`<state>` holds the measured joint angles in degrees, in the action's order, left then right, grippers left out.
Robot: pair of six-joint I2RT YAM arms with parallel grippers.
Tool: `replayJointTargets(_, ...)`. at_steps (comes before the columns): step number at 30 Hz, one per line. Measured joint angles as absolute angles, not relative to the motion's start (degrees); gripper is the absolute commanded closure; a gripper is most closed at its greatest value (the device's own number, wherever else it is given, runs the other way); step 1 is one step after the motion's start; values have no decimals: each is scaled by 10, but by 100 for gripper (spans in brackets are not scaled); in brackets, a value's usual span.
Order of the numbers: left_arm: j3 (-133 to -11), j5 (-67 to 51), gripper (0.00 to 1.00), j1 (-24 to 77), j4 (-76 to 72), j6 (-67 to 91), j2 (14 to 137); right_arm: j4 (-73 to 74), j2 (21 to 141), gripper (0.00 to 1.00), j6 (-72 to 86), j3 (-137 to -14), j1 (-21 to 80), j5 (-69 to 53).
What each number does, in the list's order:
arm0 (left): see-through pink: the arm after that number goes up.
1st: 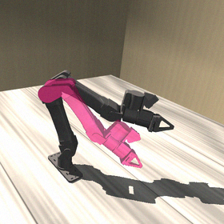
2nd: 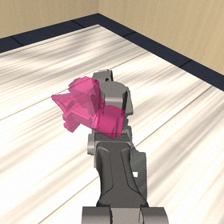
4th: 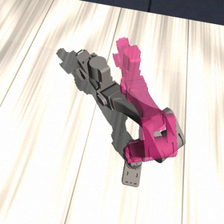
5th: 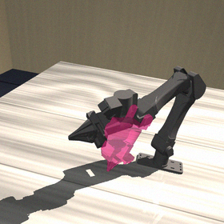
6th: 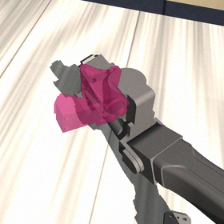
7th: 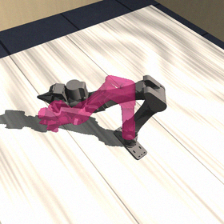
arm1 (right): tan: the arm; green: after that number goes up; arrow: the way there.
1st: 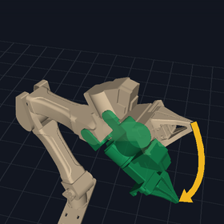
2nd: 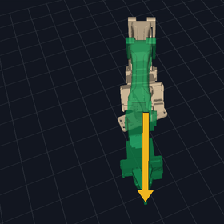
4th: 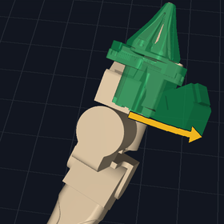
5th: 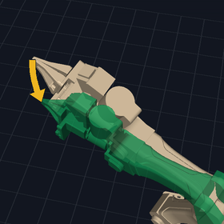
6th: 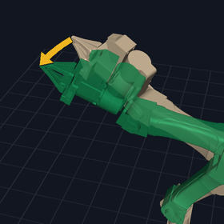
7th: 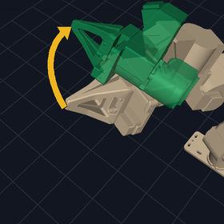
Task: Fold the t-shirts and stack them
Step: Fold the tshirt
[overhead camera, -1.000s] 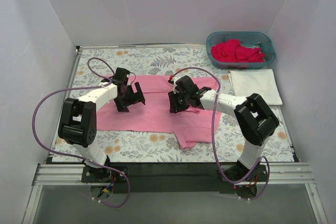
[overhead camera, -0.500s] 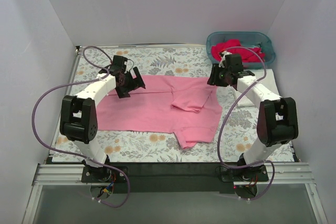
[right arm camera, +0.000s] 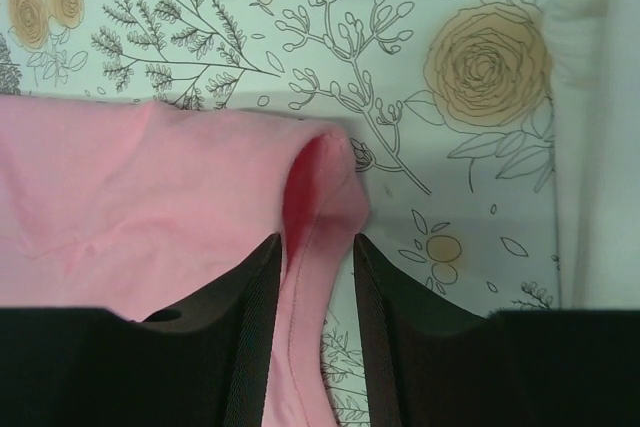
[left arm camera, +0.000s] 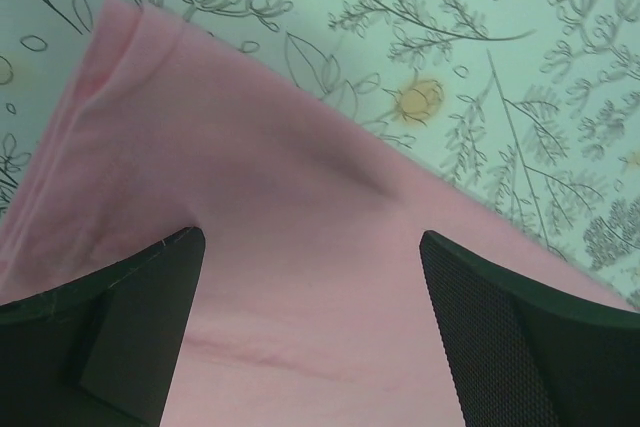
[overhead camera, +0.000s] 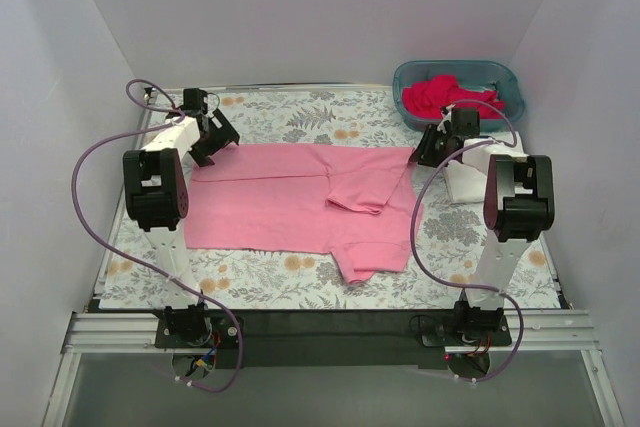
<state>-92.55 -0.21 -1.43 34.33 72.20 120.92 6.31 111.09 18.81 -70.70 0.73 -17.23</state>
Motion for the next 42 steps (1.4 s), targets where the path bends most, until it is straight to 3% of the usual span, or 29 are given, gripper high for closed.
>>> replayJointTargets(9,-955,16,19,-22,343,709,1242,40,1131,69,191,-725,8,-221)
replayJointTargets(12,-955,22,19,-22,342,707,1243,32,1138,79,191,-733,8,-227)
replayJointTargets(15,-954,23,19,-23,342,707,1244,28,1147,96,188,-733,6,-227)
replayJointTargets(17,-954,24,19,-23,341,707,1244,29,1150,99,185,-733,2,-227)
replayJointTargets(30,-953,28,18,-24,338,701,1246,31,1185,98,161,-818,-28,-235)
replayJointTargets(32,-953,28,17,-24,338,698,1246,31,1196,94,161,-823,-28,-238)
replayJointTargets(36,-953,26,14,-24,334,695,1245,46,1204,73,155,-822,-29,-236)
replayJointTargets(42,-942,24,12,-25,329,691,1235,65,1159,65,142,-795,-29,-211)
